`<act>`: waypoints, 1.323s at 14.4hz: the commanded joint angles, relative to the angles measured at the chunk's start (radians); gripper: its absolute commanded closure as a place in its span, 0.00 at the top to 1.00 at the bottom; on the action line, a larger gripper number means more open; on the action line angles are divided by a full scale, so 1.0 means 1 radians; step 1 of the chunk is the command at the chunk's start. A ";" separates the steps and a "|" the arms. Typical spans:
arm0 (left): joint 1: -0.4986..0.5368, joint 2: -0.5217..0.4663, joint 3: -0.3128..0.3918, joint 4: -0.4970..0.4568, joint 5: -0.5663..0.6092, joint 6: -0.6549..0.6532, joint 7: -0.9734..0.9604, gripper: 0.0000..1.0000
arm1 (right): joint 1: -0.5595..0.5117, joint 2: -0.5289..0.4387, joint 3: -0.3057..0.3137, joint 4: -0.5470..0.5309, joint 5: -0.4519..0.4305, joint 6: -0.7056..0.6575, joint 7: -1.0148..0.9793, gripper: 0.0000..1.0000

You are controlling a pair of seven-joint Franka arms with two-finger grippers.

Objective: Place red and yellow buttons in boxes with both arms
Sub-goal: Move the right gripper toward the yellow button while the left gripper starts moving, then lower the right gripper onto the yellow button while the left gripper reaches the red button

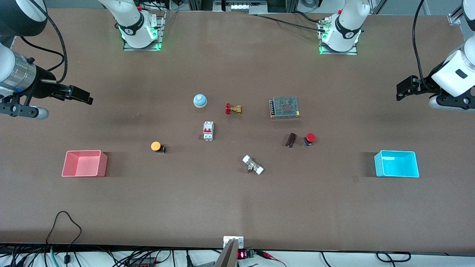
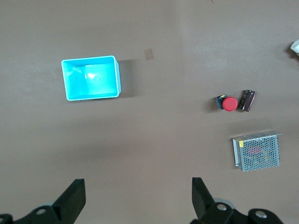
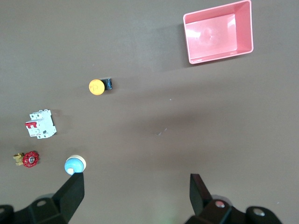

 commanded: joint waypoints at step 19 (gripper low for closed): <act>-0.182 0.260 -0.004 0.141 -0.026 0.031 -0.184 1.00 | 0.214 0.333 0.011 -0.159 -0.081 0.677 0.201 1.00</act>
